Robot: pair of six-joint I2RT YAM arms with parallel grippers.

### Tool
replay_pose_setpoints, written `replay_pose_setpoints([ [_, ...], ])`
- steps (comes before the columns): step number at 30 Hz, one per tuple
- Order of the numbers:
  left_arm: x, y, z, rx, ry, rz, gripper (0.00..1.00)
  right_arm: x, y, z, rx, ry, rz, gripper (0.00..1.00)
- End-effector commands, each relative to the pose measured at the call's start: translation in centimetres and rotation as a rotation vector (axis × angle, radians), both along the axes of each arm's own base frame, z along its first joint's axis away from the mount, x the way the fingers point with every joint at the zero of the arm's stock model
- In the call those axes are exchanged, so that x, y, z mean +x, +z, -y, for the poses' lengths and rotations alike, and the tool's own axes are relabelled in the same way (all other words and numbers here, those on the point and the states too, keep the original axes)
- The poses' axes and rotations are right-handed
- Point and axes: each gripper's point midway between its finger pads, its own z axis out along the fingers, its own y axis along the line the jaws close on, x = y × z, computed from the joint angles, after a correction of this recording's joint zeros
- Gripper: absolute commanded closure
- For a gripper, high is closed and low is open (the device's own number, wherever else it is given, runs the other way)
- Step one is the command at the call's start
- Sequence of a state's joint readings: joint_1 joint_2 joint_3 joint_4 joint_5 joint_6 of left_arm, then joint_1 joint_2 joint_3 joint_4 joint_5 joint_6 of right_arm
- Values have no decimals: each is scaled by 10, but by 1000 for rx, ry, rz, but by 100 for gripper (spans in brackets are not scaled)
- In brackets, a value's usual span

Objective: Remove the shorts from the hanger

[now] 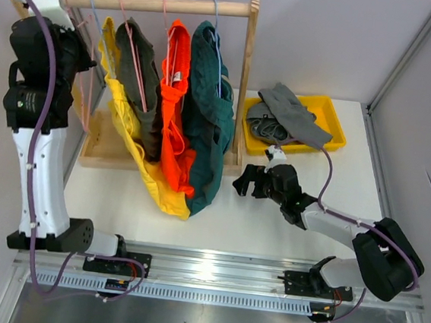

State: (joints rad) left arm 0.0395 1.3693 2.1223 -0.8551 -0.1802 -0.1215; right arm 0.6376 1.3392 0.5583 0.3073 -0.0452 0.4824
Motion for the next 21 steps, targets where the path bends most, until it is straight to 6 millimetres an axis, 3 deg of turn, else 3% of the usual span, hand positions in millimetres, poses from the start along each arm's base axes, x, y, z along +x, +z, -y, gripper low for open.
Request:
replay_pose_setpoints([
  [1,1,27,-7,0,-9,81,100,3,4,-4,62,-16,47,0],
  [3,19,15,-15,-22,-3,49,100,-4,-4,-5,59,-1,34,1],
  [4,21,19,-21,-24,15,57,100,-8,-9,-6,54,8,26,1],
  [8,41,0,-29,-56,19,6,100,-16,-17,-5,42,21,14,1],
  [17,55,-56,-37,-142,-5,-122,100,-18,-18,-5,40,35,24,1],
  [21,47,-74,-43,-153,40,-160,100,-17,-16,-3,31,31,34,1],
])
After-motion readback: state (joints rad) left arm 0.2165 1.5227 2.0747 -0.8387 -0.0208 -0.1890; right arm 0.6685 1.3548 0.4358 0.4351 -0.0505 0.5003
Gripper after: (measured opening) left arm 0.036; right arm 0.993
